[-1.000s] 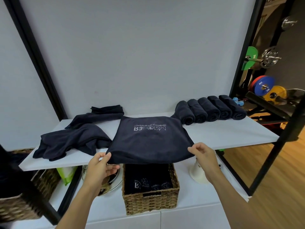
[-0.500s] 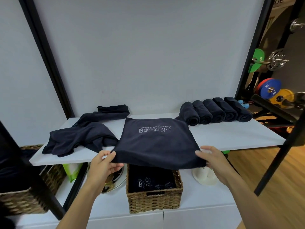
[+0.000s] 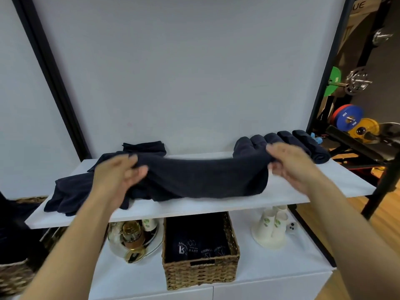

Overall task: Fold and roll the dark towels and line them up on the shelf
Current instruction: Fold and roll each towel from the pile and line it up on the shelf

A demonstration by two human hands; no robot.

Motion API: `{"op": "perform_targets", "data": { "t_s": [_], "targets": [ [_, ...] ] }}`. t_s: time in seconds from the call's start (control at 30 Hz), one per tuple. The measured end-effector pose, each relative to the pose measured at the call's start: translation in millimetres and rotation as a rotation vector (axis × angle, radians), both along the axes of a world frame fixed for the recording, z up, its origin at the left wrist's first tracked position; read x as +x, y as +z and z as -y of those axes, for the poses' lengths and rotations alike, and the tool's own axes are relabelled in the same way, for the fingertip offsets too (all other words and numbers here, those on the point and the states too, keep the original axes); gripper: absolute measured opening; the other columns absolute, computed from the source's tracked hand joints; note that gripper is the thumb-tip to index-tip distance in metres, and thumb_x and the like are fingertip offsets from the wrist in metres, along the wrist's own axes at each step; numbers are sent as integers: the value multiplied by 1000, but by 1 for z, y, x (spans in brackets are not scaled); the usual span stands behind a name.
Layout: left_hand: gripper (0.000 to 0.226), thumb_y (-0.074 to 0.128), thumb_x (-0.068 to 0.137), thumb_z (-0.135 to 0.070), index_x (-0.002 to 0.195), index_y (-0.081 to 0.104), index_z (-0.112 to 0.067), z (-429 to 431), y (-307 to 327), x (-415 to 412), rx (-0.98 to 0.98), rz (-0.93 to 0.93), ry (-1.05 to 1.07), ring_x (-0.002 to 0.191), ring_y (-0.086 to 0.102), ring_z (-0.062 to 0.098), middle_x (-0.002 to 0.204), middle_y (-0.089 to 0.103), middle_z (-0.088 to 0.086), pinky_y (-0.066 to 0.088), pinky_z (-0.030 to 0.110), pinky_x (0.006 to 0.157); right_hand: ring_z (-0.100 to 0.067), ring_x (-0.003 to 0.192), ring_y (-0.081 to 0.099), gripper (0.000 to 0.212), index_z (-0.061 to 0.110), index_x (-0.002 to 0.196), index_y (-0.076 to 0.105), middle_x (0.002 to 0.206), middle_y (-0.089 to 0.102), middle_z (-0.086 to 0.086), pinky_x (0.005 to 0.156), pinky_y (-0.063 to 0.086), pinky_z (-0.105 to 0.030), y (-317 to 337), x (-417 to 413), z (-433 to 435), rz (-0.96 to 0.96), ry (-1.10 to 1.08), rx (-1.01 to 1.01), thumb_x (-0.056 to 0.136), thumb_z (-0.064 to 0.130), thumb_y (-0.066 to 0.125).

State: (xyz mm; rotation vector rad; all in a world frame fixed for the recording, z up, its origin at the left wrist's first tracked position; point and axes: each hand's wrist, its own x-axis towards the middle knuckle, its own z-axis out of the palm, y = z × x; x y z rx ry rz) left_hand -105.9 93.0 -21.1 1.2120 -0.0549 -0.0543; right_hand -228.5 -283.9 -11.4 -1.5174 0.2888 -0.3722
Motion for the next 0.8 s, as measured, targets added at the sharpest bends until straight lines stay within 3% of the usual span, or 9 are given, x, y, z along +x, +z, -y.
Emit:
{"op": "perform_targets", "data": {
  "t_s": [0.1,0.27,0.37,0.5,0.67,0.8],
  "targets": [
    [23,63,87,5,110,59,2,22,61,48,-167,100,-33,76,72,20,87,68,13,57,23,73,-8,61,52,17,20,77,70,78,65,4,50,44,-20,62,54,10,174,43,134,92,17,63],
    [21,67,88,-7,100,73,-23,56,134,124,98,300,43,56,50,6,80,69,-6,43,19,58,-7,81,63,17,26,92,75,95,73,9,67,46,-22,126,137,30,331,32,33,87,13,64],
    [18,70,87,-12,101,73,-23,70,159,162,187,344,125,51,47,6,81,67,-3,38,19,51,-10,86,66,25,26,107,72,104,74,7,73,52,-25,149,180,43,364,6,-22,89,11,62],
    [6,72,85,-14,89,72,-18,75,178,193,198,367,169,50,52,10,75,69,0,42,21,54,-13,87,70,29,27,118,67,111,74,5,75,58,-29,167,216,51,373,0,-138,93,13,60],
    [12,73,84,-19,95,70,-16,64,188,201,103,404,175,54,58,14,80,71,2,48,21,59,-12,77,67,10,17,98,71,92,73,5,73,55,-26,182,226,50,416,-84,-147,91,17,64],
    [14,78,78,-22,85,69,-12,49,177,175,12,373,221,61,68,20,77,70,4,53,23,61,-12,75,67,2,20,83,68,83,71,6,74,56,-28,177,200,41,409,-110,-106,85,19,67]
  ]
}}
